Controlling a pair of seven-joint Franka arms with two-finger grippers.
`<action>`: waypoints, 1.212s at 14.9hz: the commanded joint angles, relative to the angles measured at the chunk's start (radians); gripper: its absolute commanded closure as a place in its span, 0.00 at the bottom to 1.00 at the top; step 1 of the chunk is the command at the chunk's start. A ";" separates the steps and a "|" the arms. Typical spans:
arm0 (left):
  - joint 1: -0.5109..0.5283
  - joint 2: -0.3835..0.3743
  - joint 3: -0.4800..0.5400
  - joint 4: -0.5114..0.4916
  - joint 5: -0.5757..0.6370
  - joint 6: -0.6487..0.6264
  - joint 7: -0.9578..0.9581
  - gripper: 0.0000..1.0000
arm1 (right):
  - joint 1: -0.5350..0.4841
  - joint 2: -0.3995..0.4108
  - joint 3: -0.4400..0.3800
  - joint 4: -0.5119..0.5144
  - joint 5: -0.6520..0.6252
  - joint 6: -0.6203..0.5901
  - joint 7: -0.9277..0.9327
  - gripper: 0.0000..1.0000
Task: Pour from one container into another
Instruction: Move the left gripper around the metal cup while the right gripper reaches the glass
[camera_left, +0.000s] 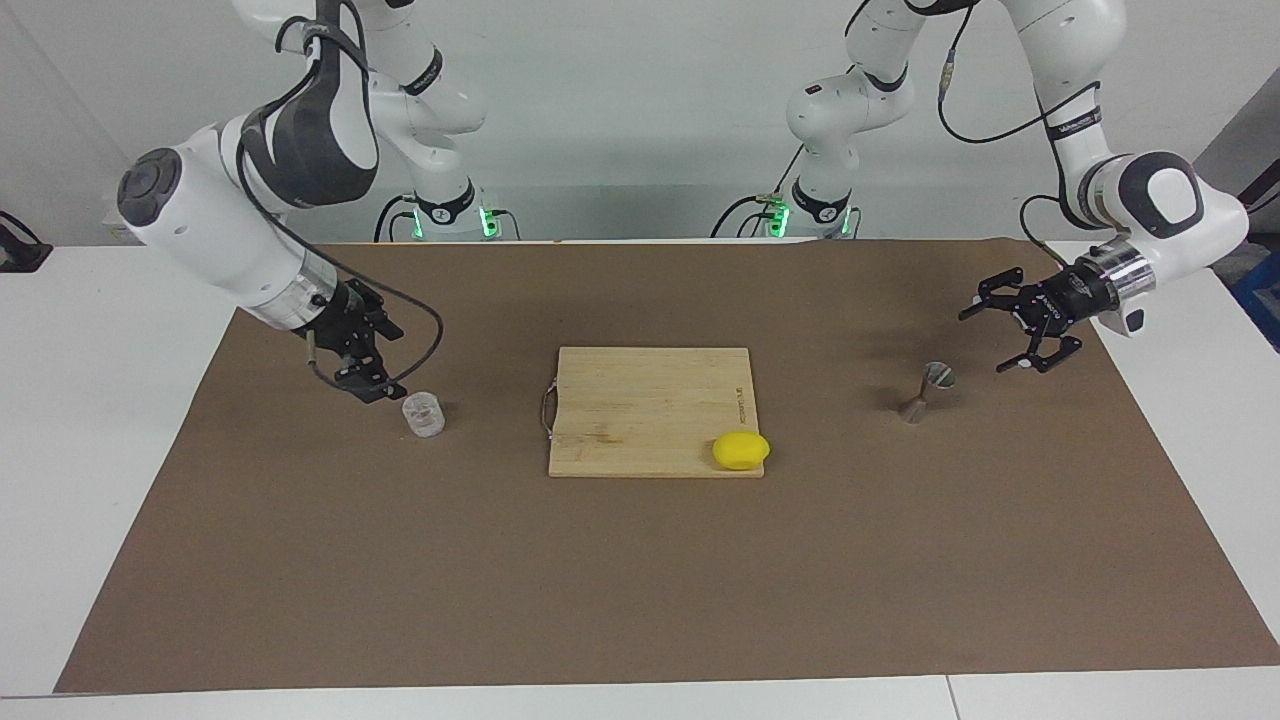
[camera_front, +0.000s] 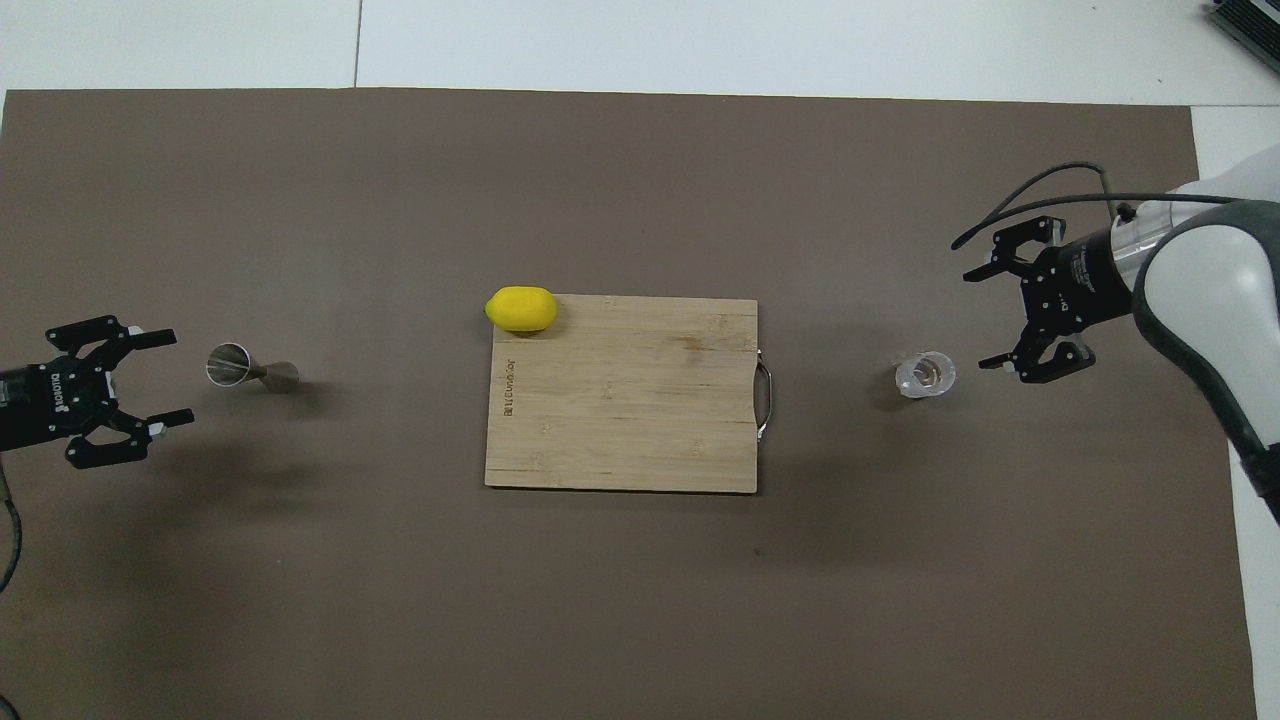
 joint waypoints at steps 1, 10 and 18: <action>0.005 -0.018 -0.007 -0.052 -0.056 0.057 -0.008 0.00 | -0.058 -0.015 0.009 -0.101 0.095 0.070 -0.090 0.00; -0.041 0.005 -0.010 -0.120 -0.171 0.135 0.153 0.00 | -0.133 0.129 0.009 -0.178 0.222 0.153 -0.435 0.00; -0.080 0.017 -0.009 -0.143 -0.235 0.167 0.223 0.00 | -0.113 0.146 0.009 -0.291 0.385 0.241 -0.547 0.00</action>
